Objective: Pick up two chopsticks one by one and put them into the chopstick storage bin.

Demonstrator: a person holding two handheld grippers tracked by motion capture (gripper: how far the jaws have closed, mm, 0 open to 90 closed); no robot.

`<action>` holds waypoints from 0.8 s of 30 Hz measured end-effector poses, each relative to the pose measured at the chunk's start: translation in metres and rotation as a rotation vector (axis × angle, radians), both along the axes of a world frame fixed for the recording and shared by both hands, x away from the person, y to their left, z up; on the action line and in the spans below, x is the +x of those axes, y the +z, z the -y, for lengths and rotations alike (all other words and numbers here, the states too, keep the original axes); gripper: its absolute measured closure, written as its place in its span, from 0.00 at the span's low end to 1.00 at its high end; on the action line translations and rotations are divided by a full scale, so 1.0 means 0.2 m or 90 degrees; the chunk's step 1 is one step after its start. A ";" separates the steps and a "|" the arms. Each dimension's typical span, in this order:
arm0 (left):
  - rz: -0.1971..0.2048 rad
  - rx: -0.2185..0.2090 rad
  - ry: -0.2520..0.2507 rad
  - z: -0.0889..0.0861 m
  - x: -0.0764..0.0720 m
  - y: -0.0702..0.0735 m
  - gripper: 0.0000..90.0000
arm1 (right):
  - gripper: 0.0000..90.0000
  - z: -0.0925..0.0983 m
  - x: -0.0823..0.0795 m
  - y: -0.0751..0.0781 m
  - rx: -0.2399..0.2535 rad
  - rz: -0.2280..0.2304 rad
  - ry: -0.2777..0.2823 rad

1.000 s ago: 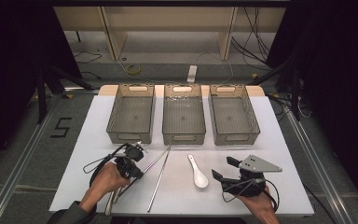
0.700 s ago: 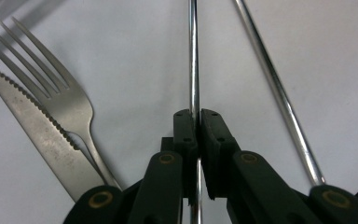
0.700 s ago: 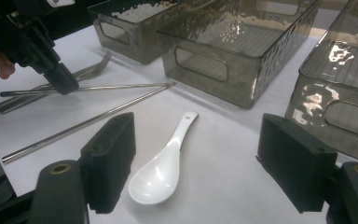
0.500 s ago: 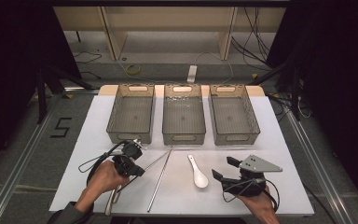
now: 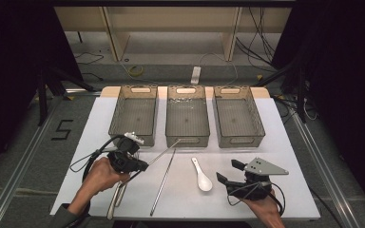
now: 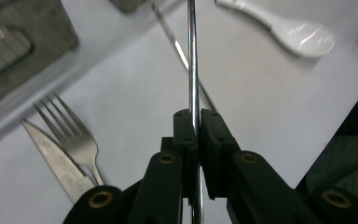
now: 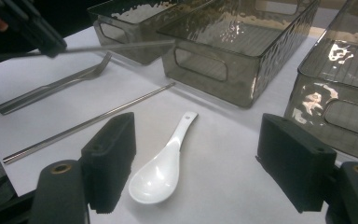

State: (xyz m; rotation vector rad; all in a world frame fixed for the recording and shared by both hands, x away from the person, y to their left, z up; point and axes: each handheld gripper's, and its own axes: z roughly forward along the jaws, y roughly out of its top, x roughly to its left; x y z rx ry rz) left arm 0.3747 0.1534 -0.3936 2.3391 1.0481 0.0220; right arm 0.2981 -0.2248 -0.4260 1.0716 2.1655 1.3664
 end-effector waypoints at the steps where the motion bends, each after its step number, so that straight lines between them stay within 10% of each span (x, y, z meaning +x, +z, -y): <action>1: -0.001 -0.006 -0.008 0.00 0.01 0.02 0.95 | 0.32 0.00 0.00 0.00 0.000 0.000 0.000; 24: 0.098 -0.072 0.143 -0.19 0.39 0.17 0.95 | 0.32 0.01 0.00 0.00 0.005 0.003 -0.002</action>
